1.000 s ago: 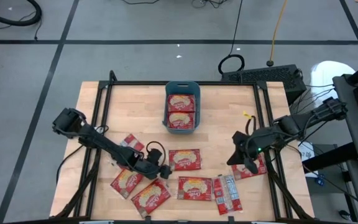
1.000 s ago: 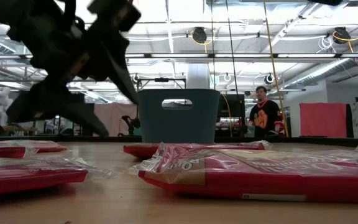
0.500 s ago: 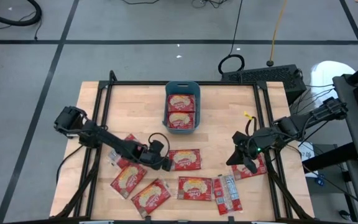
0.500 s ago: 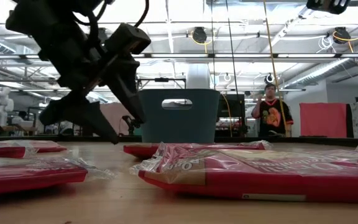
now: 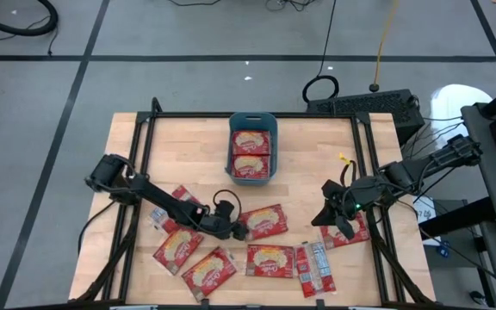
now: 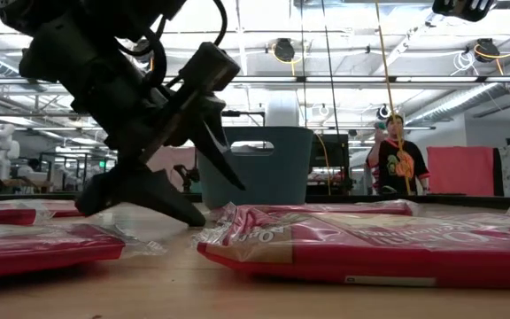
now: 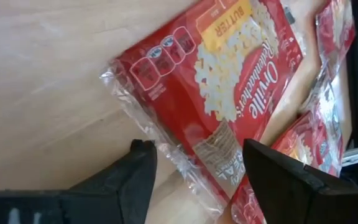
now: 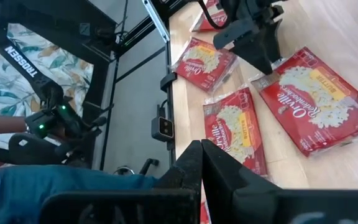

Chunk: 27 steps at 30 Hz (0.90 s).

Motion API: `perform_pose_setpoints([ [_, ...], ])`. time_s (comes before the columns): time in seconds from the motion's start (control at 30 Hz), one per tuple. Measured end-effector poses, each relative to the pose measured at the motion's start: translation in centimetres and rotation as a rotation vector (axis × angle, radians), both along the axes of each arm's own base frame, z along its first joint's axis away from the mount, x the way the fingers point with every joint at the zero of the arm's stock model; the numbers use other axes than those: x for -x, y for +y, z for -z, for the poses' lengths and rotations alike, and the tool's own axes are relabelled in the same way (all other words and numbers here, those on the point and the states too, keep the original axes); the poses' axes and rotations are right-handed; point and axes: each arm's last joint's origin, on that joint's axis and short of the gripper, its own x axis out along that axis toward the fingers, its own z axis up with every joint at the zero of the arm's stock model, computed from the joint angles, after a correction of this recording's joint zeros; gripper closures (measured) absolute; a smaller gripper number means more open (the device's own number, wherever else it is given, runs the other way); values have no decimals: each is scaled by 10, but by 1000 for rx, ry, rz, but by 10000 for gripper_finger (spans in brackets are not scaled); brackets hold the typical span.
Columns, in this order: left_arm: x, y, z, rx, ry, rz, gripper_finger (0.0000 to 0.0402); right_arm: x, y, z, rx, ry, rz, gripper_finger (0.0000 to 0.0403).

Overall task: Sort popcorn bags into baskets
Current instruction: Put the red popcorn bag into the blue bin

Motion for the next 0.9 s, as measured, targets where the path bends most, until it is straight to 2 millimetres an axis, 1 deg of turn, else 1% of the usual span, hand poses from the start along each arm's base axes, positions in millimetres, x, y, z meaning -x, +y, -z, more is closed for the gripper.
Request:
perform_pose_setpoints([
  [0.07, -1, 0, 3, 0, 0, 0, 175, 0, 0, 0, 1, 0, 2, 403],
  [0.17, -2, -1, 8, -4, 7, -1, 218, 0, -1, 0, 11, -5, 21, 403],
  [0.27, -2, -1, 12, -17, 18, 13, 275, -1, -2, 0, 23, -9, 46, 403],
  [0.4, -2, -1, 12, -44, 11, 39, 369, -1, -2, 1, 36, -12, 44, 403],
  [0.43, -2, -1, 12, -44, 11, 39, 385, -2, -1, 1, 42, -12, 41, 403],
  [0.53, -3, -1, 12, -50, -5, 41, 393, -3, -1, 2, 53, -6, 37, 403],
  [0.67, -2, 0, 2, -64, -35, 49, 397, -5, -1, 5, 76, 8, 47, 403],
  [0.77, 2, 3, -6, -125, -37, 54, 398, -5, -1, 6, 88, 9, 47, 403],
  [0.9, 1, 3, -27, -151, -107, 66, 399, -6, -1, 8, 116, 20, 59, 402],
])
